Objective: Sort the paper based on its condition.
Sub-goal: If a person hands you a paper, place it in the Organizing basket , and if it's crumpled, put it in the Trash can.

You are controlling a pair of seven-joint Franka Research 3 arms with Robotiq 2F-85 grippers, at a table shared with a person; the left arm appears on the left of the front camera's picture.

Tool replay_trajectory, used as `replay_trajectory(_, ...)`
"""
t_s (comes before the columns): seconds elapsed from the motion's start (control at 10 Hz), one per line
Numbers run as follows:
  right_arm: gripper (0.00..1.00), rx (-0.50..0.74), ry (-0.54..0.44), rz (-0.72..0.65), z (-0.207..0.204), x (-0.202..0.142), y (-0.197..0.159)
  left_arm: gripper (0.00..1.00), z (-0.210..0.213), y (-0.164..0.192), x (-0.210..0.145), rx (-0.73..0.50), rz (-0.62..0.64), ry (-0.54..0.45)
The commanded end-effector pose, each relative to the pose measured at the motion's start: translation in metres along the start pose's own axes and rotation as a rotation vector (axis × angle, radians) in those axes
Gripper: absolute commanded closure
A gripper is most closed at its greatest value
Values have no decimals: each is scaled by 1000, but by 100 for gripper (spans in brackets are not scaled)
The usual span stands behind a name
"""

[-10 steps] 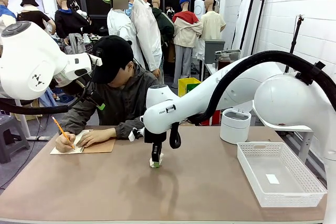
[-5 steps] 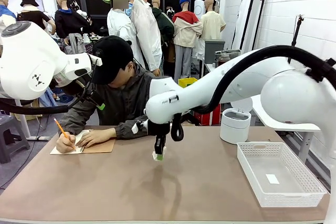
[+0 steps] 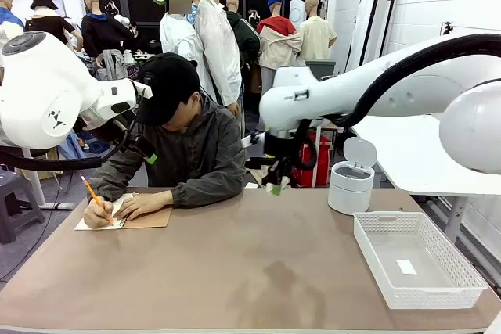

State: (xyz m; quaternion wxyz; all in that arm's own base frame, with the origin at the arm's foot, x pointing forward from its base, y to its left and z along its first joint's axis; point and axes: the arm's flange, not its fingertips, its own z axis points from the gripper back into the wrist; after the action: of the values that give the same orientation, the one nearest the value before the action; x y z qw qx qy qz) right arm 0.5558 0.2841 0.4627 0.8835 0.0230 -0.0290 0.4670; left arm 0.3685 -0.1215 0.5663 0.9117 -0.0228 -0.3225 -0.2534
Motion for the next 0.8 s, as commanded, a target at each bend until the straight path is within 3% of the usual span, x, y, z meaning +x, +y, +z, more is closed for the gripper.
replay_trajectory(0.0, 64, -23, 13, -120, -2, -14, -14, 0, 1, 1, 0, -2, 3, 5)
replay_trajectory(0.3, 64, -27, -27, -142, 7, -21, -24, 0, 1, 1, 0, -2, 3, 5)
replay_trajectory(0.4, 64, -22, -1, -137, 7, -24, -40, 0, 1, 1, 0, -2, 3, 5)
replay_trajectory(0.7, 64, -22, -1, -137, 7, -24, -40, 0, 1, 1, 0, -2, 3, 5)
